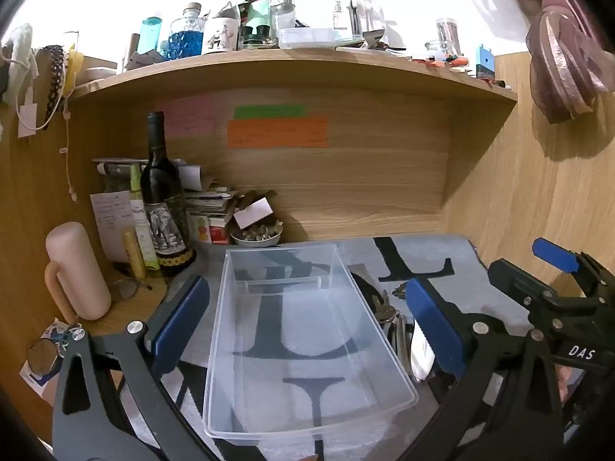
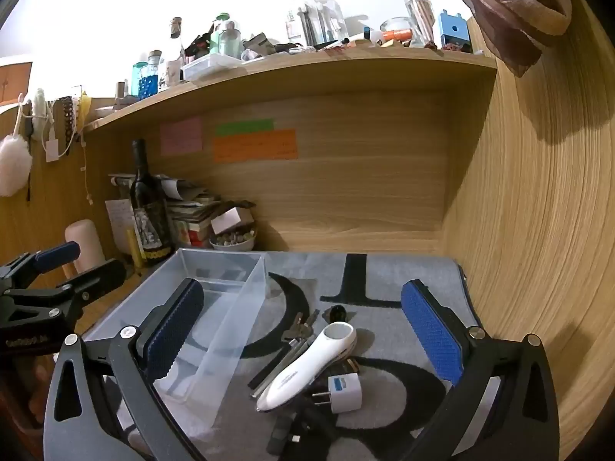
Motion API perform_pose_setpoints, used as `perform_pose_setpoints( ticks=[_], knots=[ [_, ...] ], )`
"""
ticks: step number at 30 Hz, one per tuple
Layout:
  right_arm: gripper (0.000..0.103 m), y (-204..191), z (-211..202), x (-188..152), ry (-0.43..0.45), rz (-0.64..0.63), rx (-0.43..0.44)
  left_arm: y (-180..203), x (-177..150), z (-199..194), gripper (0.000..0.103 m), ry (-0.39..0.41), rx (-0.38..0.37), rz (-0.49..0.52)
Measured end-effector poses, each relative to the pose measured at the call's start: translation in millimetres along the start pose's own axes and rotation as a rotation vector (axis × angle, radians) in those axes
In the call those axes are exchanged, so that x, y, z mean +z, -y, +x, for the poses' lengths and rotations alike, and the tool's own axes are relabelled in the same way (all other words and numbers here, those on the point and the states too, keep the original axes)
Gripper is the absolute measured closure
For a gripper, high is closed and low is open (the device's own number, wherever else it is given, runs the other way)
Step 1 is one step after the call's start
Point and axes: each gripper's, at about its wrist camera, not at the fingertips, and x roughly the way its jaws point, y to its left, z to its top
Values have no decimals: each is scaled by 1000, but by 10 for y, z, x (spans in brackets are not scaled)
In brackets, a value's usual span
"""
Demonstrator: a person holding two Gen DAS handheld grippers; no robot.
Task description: Organize rigid objects
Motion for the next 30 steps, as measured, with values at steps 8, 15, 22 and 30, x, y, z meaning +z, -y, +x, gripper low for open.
perform_pose_setpoints(
  ticks=[8,15,22,30],
  knots=[
    [0,-49,19,6,-4,2,14,-5,5,0,0,-16,-3,-5],
    [0,-98,35,7,-11,-16,18,35,-42,0,0,-14,-12,-10],
    [0,-135,29,3,-6,-31,17,-34,-54,33,0,-21,-28,-16],
    [0,-163,10,14,4,-40,17,-35,-60,31,0,-21,-30,-17]
  ],
)
